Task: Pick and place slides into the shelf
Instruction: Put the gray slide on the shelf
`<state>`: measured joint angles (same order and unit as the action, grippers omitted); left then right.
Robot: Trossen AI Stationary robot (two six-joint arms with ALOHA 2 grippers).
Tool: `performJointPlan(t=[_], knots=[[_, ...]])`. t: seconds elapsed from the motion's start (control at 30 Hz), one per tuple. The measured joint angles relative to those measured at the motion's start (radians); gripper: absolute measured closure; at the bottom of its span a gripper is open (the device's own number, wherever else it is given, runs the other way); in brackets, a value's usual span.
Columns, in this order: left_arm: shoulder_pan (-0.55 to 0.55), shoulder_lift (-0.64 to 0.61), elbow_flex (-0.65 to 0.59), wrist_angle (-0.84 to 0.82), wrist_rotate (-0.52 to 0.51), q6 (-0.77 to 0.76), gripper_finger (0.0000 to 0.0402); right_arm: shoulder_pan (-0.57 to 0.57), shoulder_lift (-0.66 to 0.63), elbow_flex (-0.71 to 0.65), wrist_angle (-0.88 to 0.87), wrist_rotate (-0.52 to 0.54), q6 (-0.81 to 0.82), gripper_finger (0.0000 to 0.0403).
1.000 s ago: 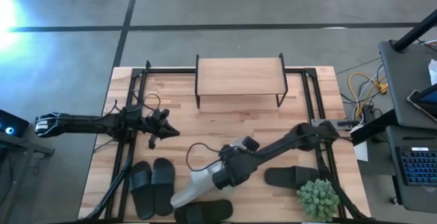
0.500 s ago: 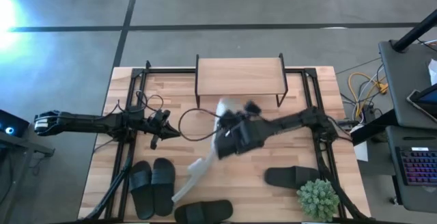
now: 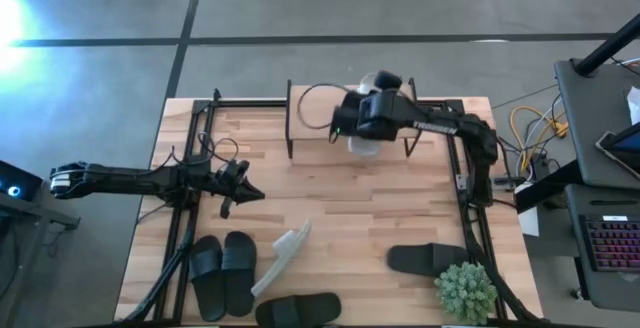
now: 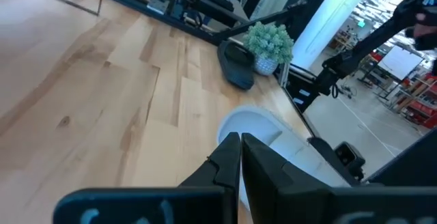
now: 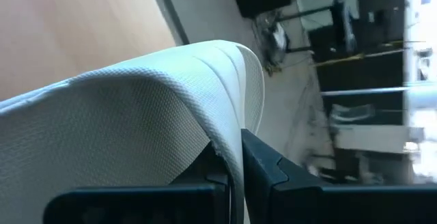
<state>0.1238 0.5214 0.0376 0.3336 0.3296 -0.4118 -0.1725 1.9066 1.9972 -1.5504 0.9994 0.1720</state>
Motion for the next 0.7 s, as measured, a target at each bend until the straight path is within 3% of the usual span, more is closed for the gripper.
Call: performJointPlan(t=[0.1,0.2,0.3,0.7], knots=[[0.000,0.003,0.000,-0.001,-0.072,-0.001,0.0402,-0.059,-0.026,-0.070,0.121,-0.012,-0.190,0.0390],[0.002,0.016,0.000,0.000,-0.175,-0.006,0.0402,-0.111,-0.049,-0.147,0.302,-0.097,-0.381,0.0390],[0.010,0.035,0.015,-0.001,-0.225,-0.057,0.0402,-0.139,-0.054,-0.210,0.457,-0.108,-0.496,0.0390],[0.026,0.128,0.126,0.004,-0.318,-0.053,0.0402,-0.201,-0.055,-0.211,0.609,-0.186,-0.525,0.0390]])
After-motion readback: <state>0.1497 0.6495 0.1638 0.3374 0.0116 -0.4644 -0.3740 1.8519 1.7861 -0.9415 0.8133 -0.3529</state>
